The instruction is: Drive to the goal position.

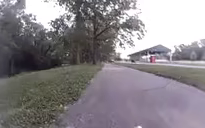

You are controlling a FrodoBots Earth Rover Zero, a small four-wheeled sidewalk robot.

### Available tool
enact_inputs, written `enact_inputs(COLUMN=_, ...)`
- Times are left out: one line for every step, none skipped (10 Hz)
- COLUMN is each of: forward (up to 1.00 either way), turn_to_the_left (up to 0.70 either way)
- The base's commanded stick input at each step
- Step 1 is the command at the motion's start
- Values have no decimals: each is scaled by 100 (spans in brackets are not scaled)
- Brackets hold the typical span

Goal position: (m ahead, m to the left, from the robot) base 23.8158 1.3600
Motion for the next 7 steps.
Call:
enact_inputs(forward=70, turn_to_the_left=0)
enact_inputs(forward=70, turn_to_the_left=0)
enact_inputs(forward=70, turn_to_the_left=0)
enact_inputs(forward=70, turn_to_the_left=0)
enact_inputs(forward=70, turn_to_the_left=0)
enact_inputs(forward=70, turn_to_the_left=0)
enact_inputs(forward=70, turn_to_the_left=0)
